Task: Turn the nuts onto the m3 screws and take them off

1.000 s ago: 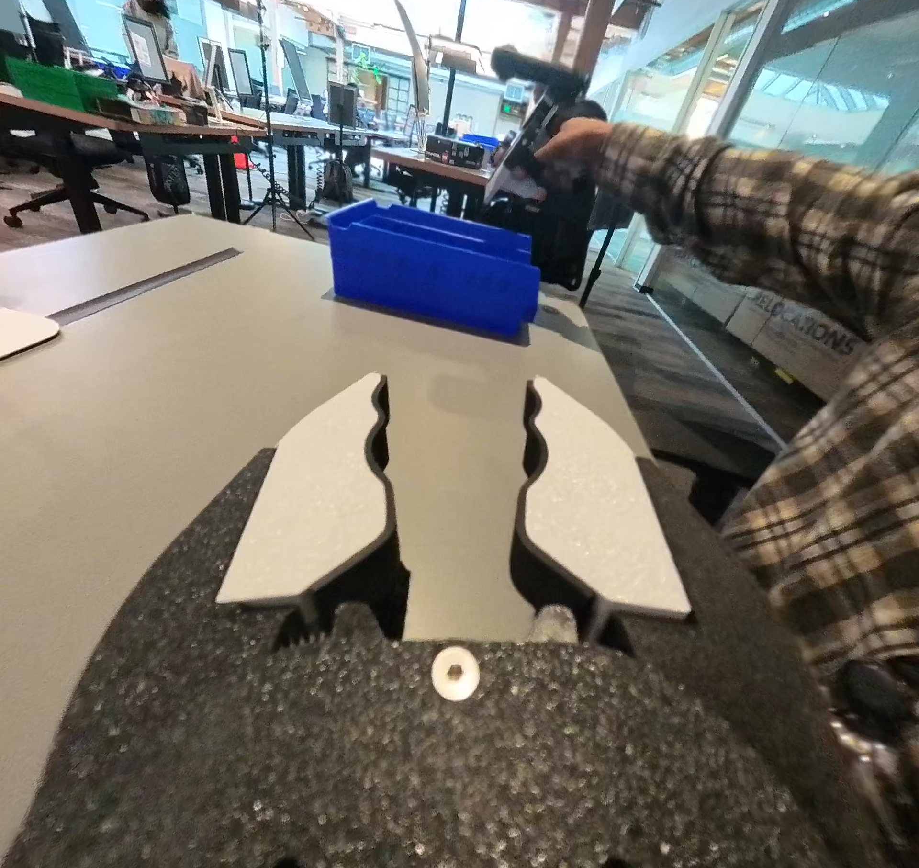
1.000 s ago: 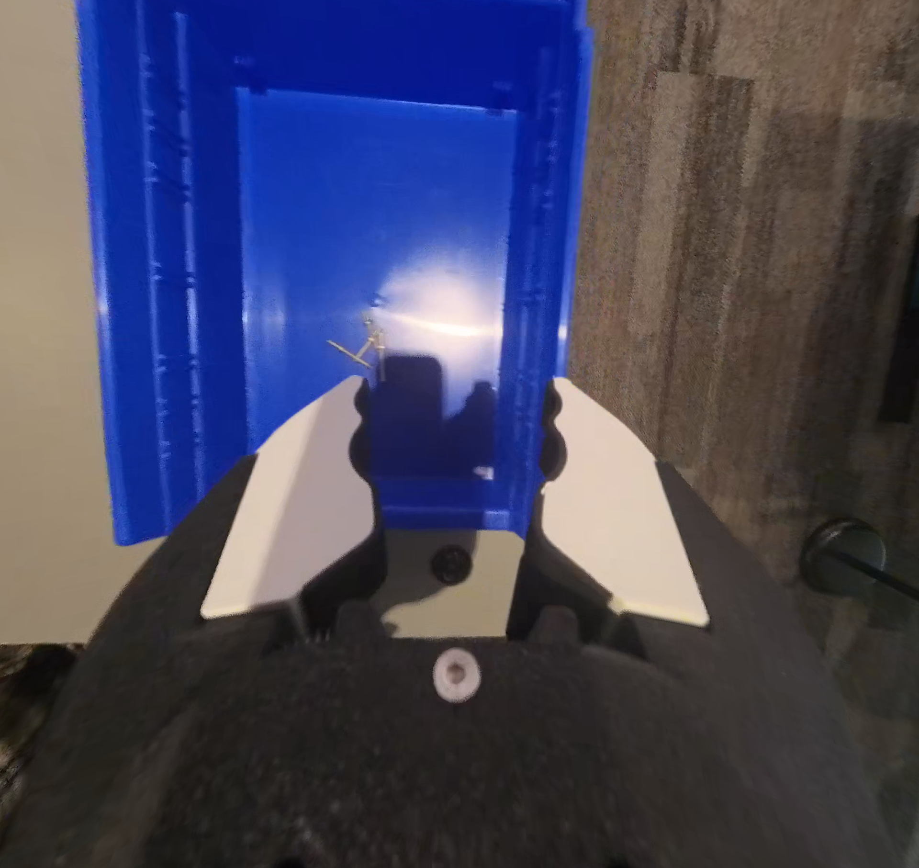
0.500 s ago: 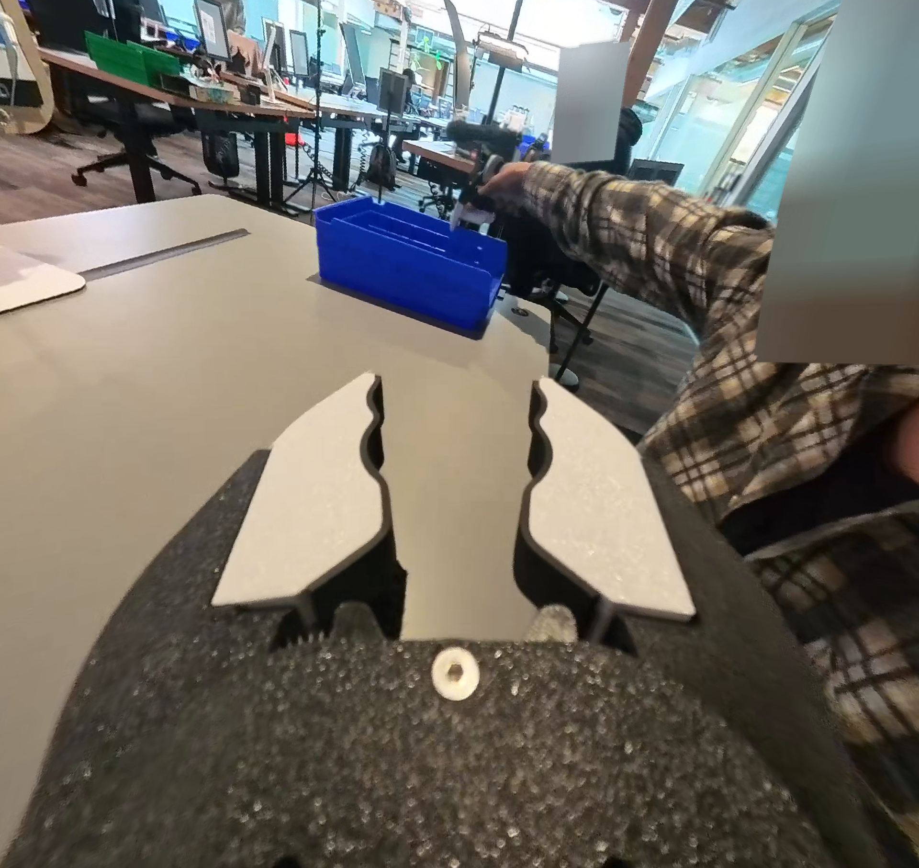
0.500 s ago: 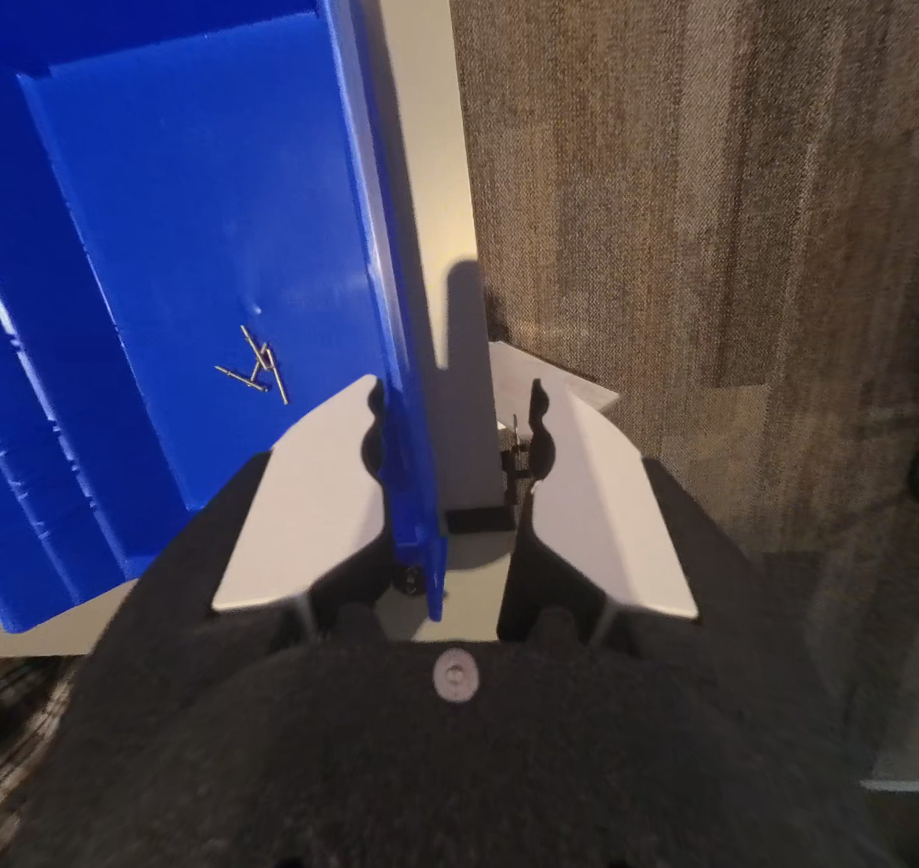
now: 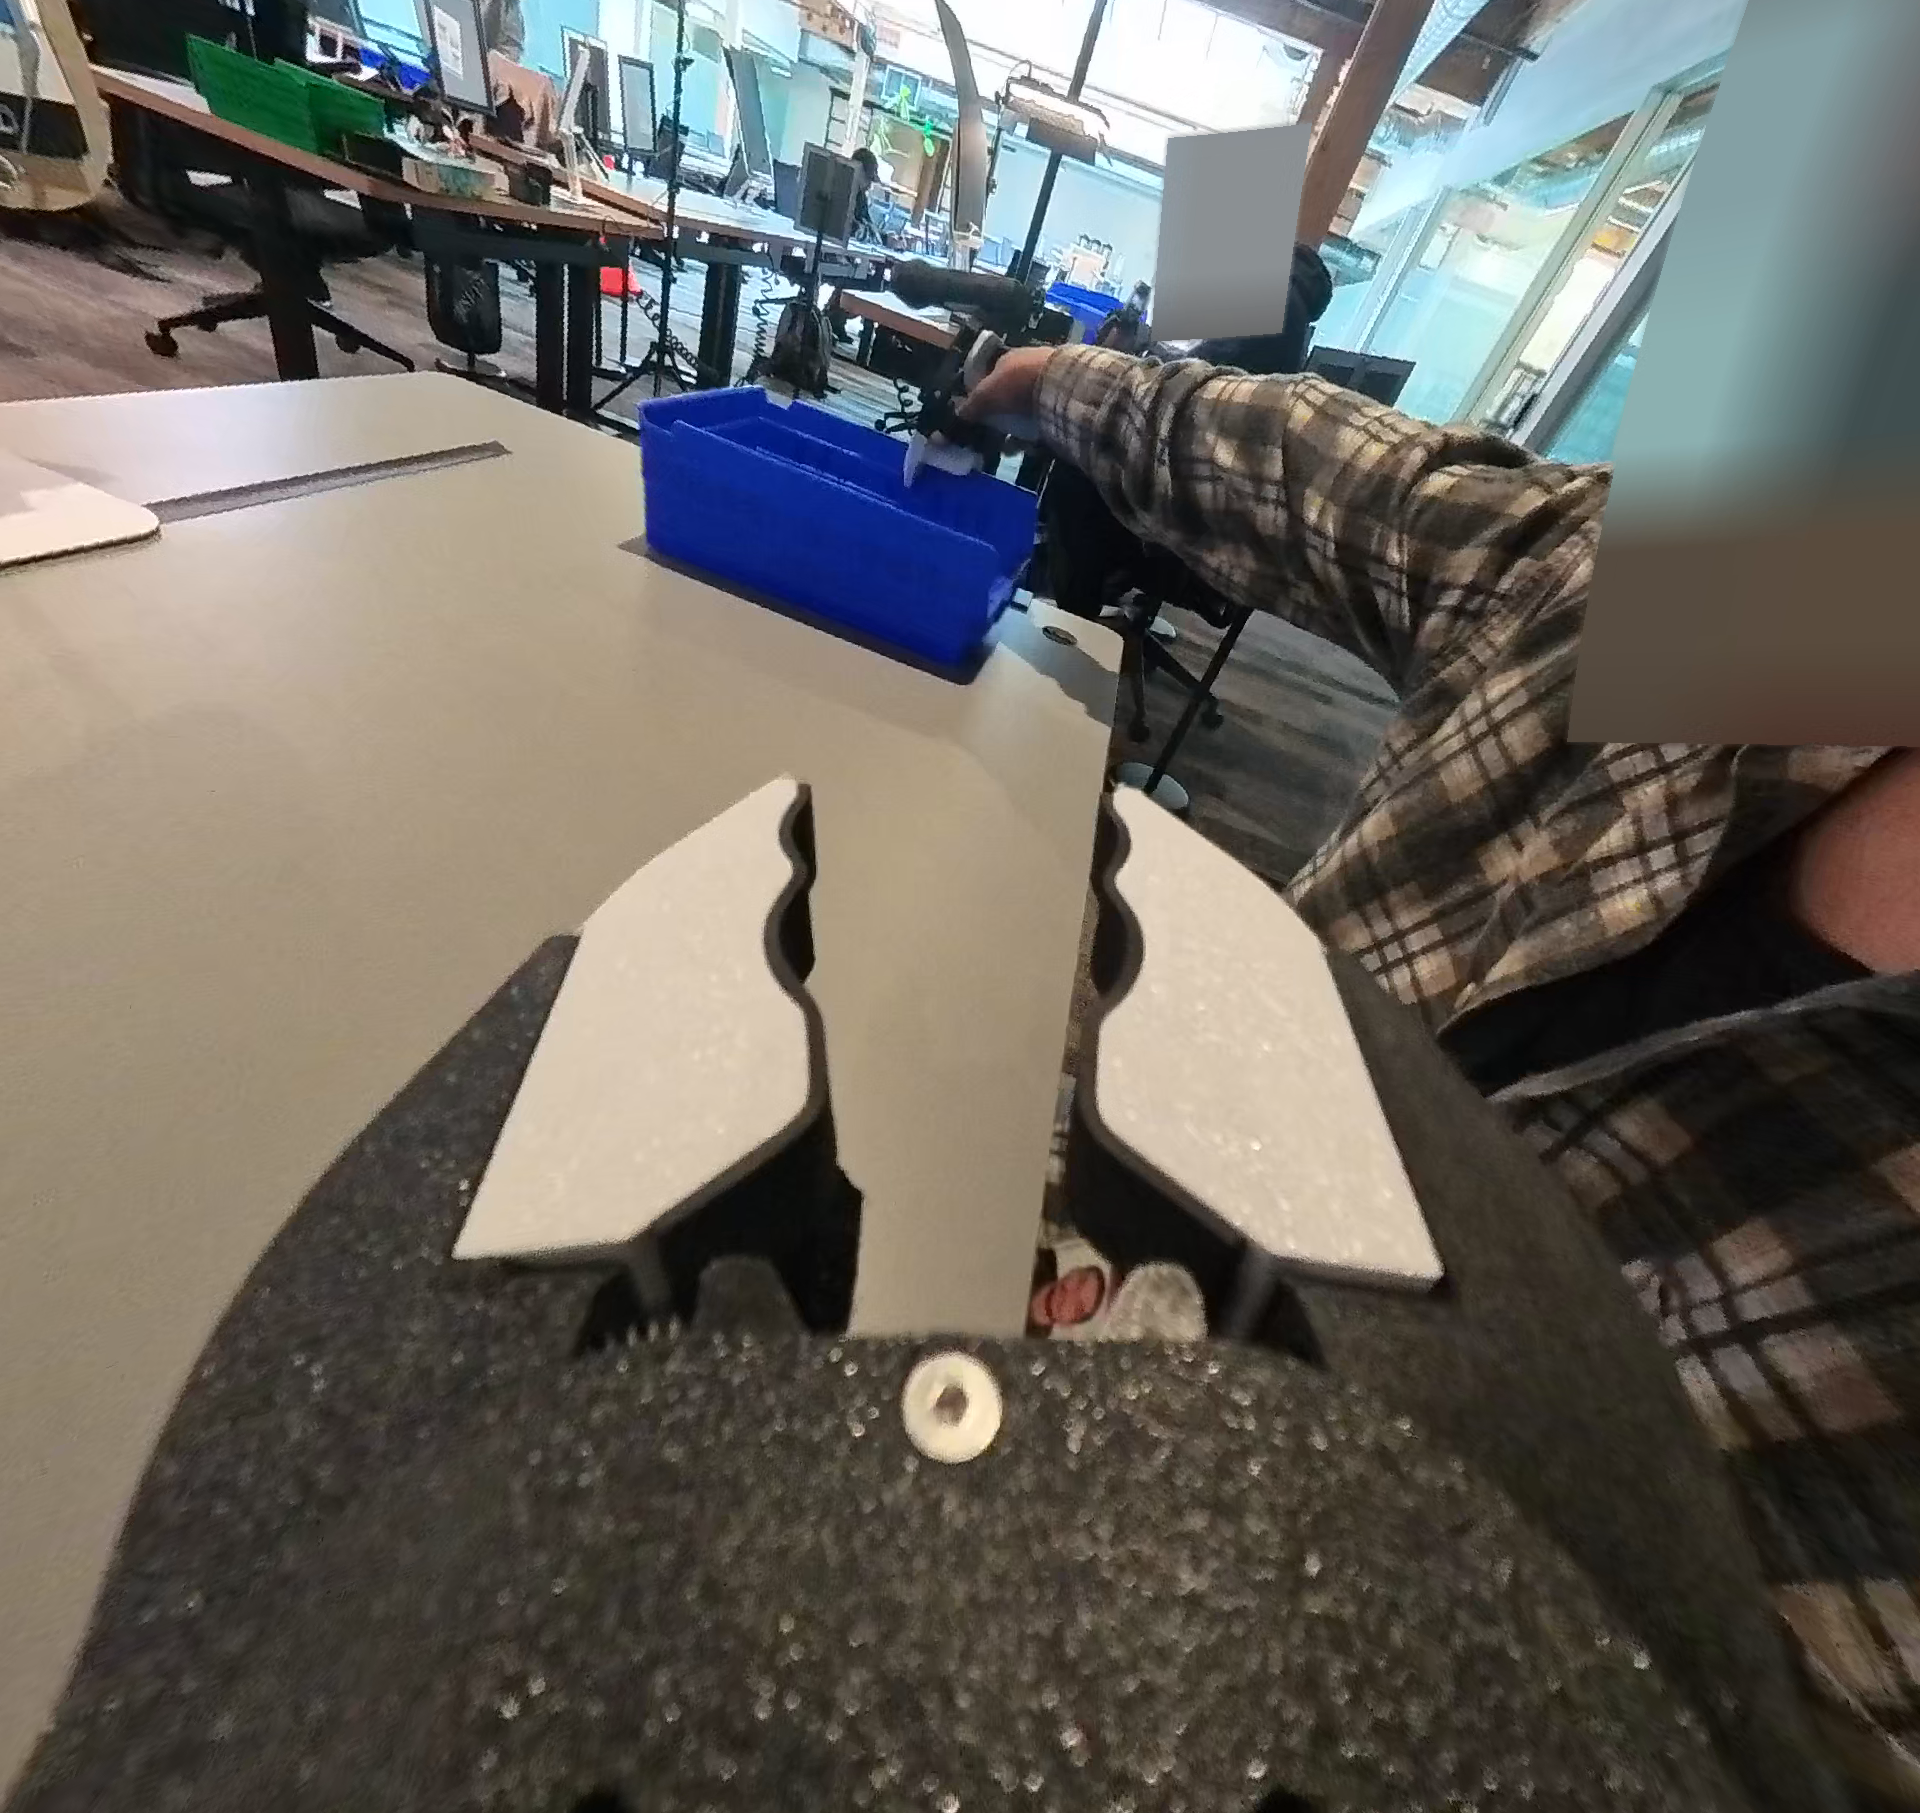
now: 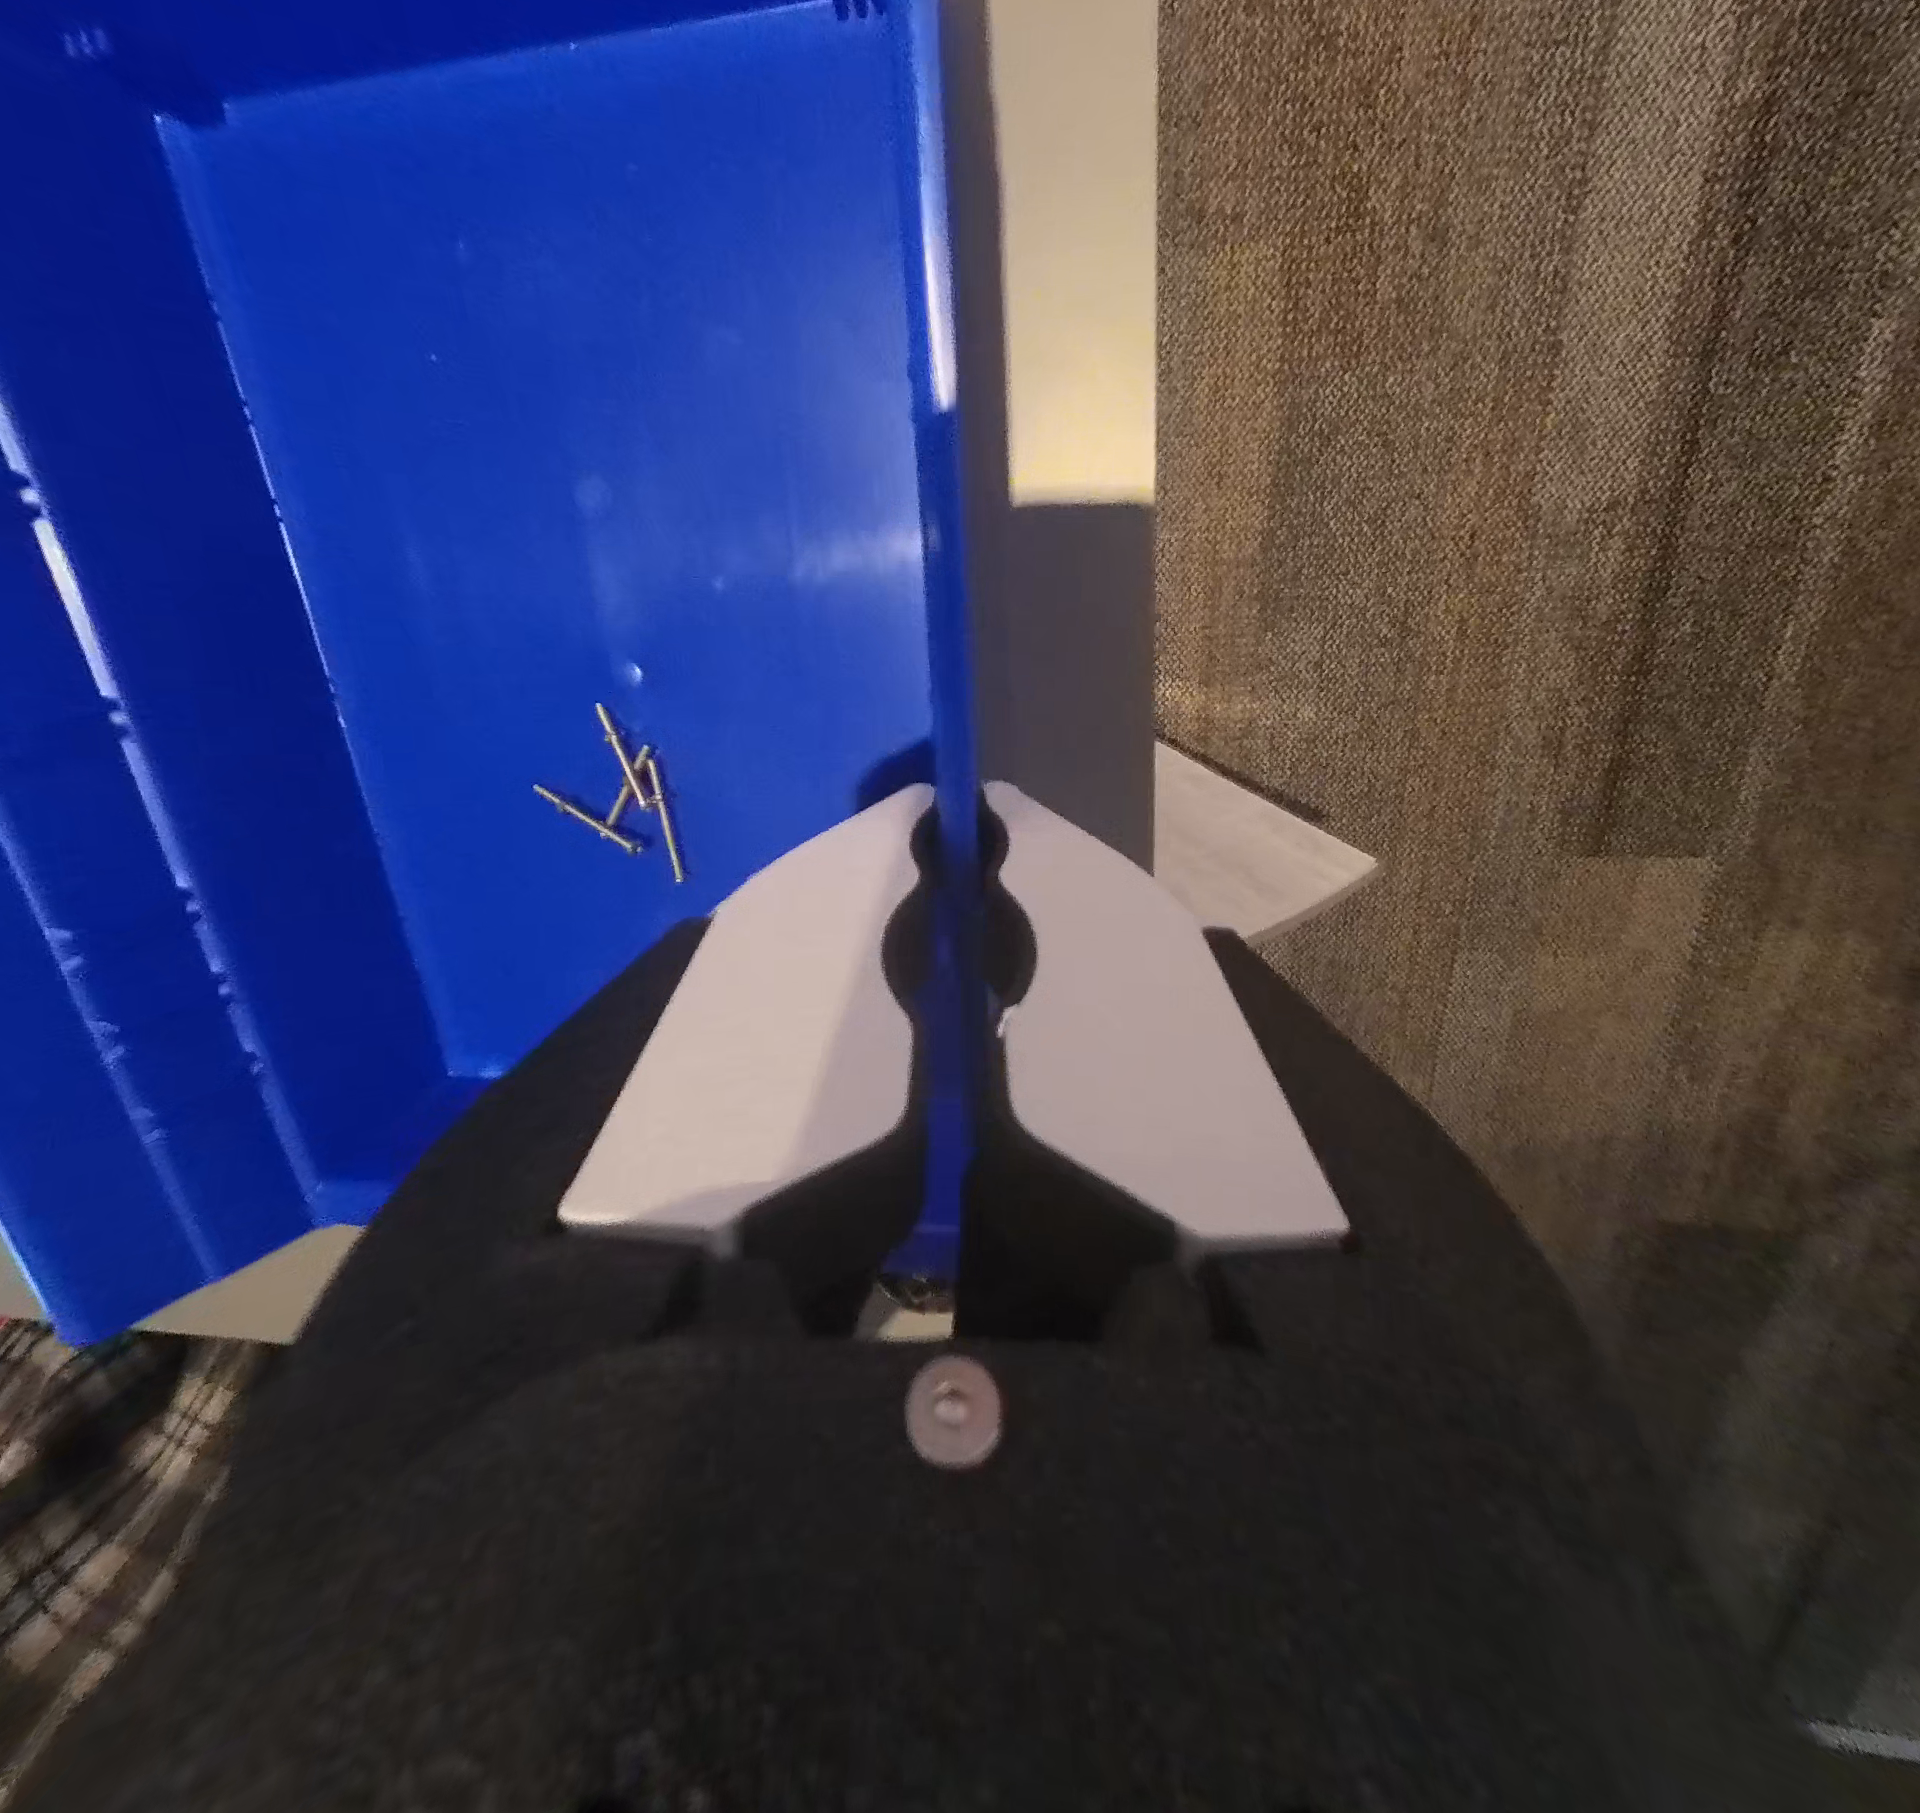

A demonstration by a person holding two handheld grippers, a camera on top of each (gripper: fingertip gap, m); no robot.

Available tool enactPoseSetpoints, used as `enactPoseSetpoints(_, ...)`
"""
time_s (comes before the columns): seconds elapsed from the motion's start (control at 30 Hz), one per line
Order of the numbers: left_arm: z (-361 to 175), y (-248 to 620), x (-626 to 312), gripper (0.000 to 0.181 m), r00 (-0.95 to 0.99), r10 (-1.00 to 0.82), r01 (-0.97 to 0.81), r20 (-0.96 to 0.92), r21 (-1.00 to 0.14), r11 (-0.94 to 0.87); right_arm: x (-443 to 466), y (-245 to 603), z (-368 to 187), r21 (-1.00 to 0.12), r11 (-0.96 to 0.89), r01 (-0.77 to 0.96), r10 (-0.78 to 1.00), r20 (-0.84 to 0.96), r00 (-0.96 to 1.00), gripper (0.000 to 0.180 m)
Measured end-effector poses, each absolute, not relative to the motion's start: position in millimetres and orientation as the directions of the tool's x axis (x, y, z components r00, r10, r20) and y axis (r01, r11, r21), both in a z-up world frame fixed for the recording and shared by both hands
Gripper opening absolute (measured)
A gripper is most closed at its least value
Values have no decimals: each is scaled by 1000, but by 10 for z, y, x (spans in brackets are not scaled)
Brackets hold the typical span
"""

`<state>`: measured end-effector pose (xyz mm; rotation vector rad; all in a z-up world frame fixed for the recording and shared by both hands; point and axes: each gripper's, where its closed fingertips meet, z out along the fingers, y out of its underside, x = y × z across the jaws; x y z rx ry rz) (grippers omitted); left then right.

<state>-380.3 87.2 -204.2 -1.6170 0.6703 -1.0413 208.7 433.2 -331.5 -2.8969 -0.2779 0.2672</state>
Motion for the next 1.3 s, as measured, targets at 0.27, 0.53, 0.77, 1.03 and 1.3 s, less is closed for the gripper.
enactPoseSetpoints(0.27,-2019,726,-3856,47,459,-840,95,290,-956,-278,1707,4311,-3310,-275,-935,223,277,-174,945,3)
enactPoseSetpoints(0.53,-2009,592,-3905,46,457,-843,98,284,-958,-270,914,4218,-3306,-215,-926,311,350,-173,921,3)
enactPoseSetpoints(0.77,-1983,485,-4034,44,474,-833,131,286,-958,-254,67,3965,-3302,-155,-919,362,388,-190,902,3)
enactPoseSetpoints(1.03,-1957,376,-4108,44,452,-841,168,299,-954,-249,-799,3749,-3293,-130,-931,341,363,-251,897,4)
enactPoseSetpoints(1.3,-1920,203,-4202,43,453,-846,157,281,-959,-235,-1686,3506,-3284,-119,-923,367,386,-276,881,5)
